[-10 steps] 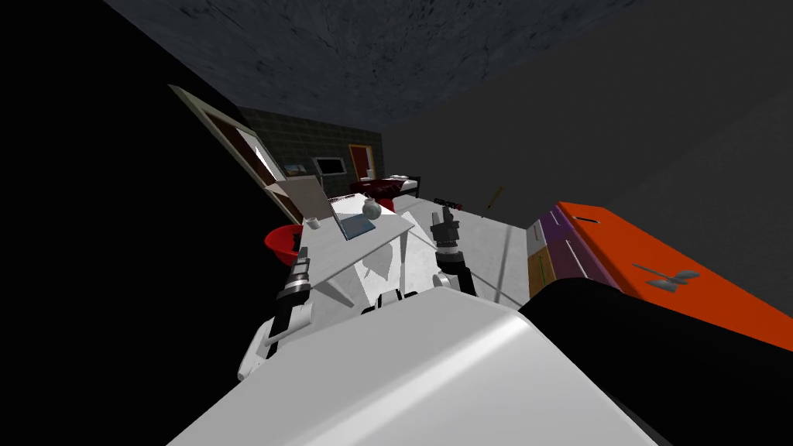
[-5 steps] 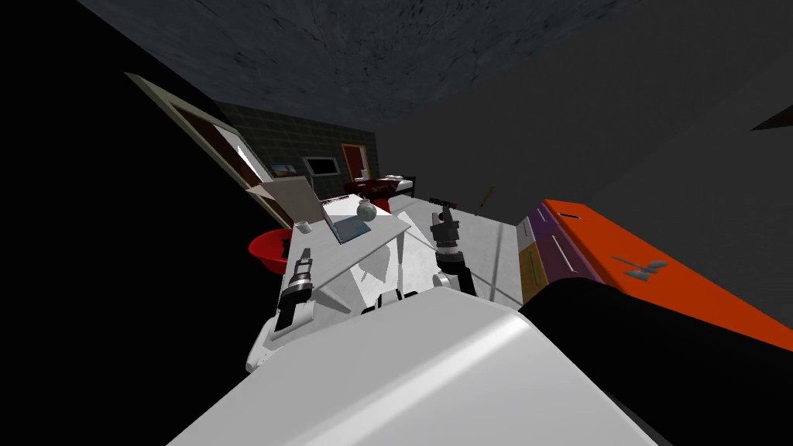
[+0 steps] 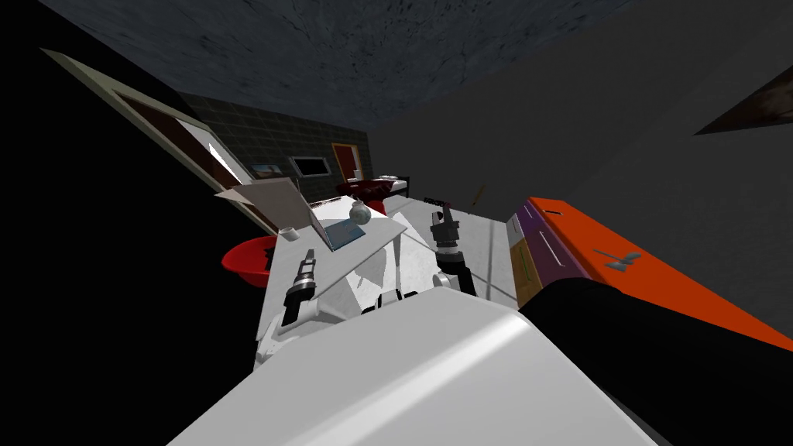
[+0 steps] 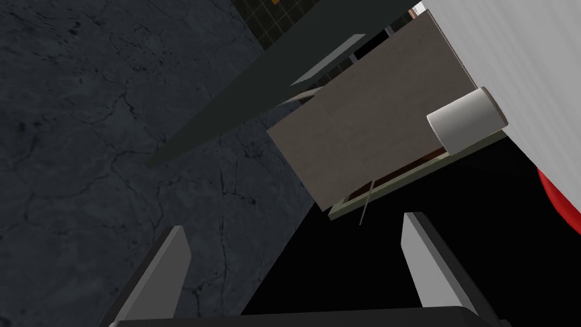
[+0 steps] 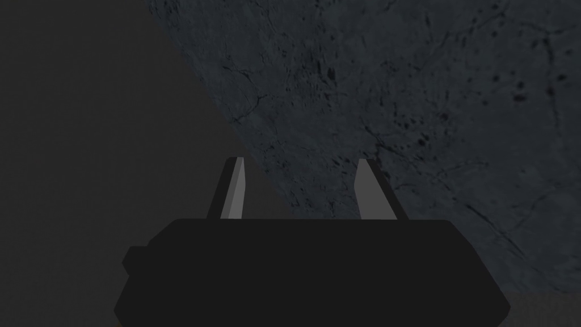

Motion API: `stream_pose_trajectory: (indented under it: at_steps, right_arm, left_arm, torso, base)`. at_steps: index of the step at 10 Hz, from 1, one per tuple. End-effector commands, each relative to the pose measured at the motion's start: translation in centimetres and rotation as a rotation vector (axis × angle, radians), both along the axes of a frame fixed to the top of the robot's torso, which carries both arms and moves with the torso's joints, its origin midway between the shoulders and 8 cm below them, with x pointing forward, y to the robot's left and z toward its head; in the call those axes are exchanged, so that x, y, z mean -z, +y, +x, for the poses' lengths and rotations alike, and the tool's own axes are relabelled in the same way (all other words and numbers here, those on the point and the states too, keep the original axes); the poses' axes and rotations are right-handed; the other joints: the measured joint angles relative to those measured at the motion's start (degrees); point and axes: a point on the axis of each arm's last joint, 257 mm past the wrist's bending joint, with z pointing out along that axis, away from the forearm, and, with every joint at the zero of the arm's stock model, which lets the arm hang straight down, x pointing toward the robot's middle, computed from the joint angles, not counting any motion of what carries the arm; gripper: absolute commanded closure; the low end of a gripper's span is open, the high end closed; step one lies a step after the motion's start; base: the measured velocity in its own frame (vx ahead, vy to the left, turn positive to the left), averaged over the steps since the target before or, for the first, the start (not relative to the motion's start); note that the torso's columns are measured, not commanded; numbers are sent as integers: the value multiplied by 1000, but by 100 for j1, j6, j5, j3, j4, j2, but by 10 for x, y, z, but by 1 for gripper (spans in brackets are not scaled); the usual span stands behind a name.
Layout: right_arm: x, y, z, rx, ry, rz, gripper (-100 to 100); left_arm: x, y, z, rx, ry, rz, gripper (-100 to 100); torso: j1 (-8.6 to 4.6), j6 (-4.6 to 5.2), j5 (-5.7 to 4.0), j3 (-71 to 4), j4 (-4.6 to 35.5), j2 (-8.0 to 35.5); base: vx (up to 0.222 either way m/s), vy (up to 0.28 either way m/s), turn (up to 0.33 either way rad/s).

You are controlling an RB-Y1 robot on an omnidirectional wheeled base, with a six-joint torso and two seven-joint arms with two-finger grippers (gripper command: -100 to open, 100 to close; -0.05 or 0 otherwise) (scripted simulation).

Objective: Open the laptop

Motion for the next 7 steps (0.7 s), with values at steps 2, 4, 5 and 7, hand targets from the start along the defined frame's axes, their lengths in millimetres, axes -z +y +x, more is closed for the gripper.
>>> stream_pose_trajectory:
  at_steps: [2,4,5,7]
  right_arm:
    - [0,0,0,0,0,0,0]
    - [0,0,0,0,0,0,0]
    - [0,0,0,0,0,0,0]
    - [0,0,0,0,0,0,0]
  left_arm:
    - [14,2,6,-6,16,24,-100]
    - [18,4,9,-9,23,35,-100]
    - [22,6,11,-12,29,44,-100]
    - [22,7,11,-12,30,45,-100]
  torso:
    - [-4,1,-1,1,1,2]
    - [-3,0,-1,3,1,5]
    - [-1,0,0,3,1,4]
    - [-2,0,-1,0,0,-1]
  base:
    - [77,-6,-104]
    - [59,-1,-89]
    - [59,-2,-107]
    - [42,2,-48]
